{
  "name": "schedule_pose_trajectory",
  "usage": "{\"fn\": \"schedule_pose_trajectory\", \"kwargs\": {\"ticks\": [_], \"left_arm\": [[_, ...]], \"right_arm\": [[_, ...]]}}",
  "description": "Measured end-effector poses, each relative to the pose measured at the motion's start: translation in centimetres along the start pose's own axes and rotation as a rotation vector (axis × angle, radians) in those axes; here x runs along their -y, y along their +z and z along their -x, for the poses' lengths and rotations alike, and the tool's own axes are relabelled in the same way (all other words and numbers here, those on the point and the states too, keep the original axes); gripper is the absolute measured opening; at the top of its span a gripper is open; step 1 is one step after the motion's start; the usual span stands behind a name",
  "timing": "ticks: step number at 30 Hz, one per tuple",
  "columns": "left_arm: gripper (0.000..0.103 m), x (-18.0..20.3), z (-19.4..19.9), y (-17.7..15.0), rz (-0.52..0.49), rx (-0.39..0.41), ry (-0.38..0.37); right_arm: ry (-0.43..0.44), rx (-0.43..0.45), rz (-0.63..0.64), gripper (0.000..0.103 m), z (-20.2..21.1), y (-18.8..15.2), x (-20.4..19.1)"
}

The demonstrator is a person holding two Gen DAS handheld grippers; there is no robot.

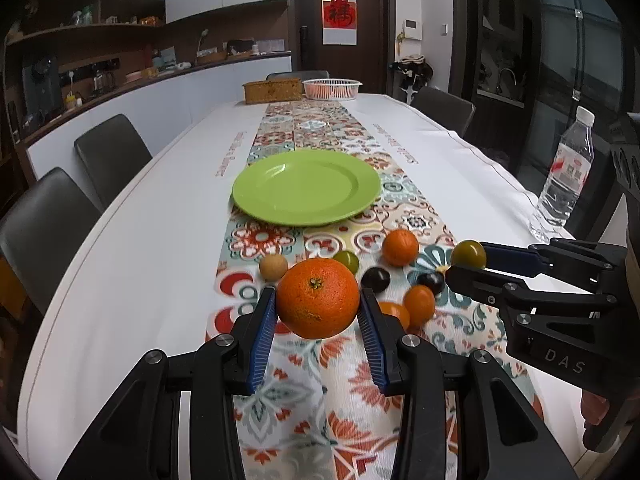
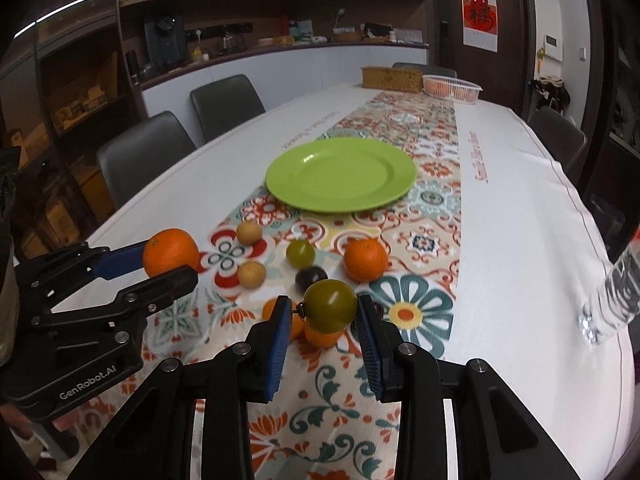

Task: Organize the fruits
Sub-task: 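Close the left gripper on the large orange while the right gripper grasps the green plum, then carry the orange with the left tool onto the green plate while the right places the plum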

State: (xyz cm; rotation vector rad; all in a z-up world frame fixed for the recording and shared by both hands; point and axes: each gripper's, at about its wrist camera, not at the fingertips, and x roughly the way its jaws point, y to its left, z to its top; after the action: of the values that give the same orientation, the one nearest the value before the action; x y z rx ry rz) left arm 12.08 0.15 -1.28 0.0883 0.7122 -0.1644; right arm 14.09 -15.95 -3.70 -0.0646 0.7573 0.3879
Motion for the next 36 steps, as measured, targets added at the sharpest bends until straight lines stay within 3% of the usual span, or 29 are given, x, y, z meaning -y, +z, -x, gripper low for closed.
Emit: {"fn": "schedule_pose_trajectory", "kwargs": {"ticks": [20, 36], "left_arm": [[0.040, -1.9, -4.4, 8.4, -0.044, 0.051, -0.018], [0.040, -5.3, -13.7, 10.8, -0.011, -0.069, -0.060]], "right_arm": [[-0.005, 0.051, 0.007, 0.034, -4.0, 8.2, 2.4], [-0.012, -0.039, 0.070, 0.034, -11.5, 12.6, 3.5]]}}
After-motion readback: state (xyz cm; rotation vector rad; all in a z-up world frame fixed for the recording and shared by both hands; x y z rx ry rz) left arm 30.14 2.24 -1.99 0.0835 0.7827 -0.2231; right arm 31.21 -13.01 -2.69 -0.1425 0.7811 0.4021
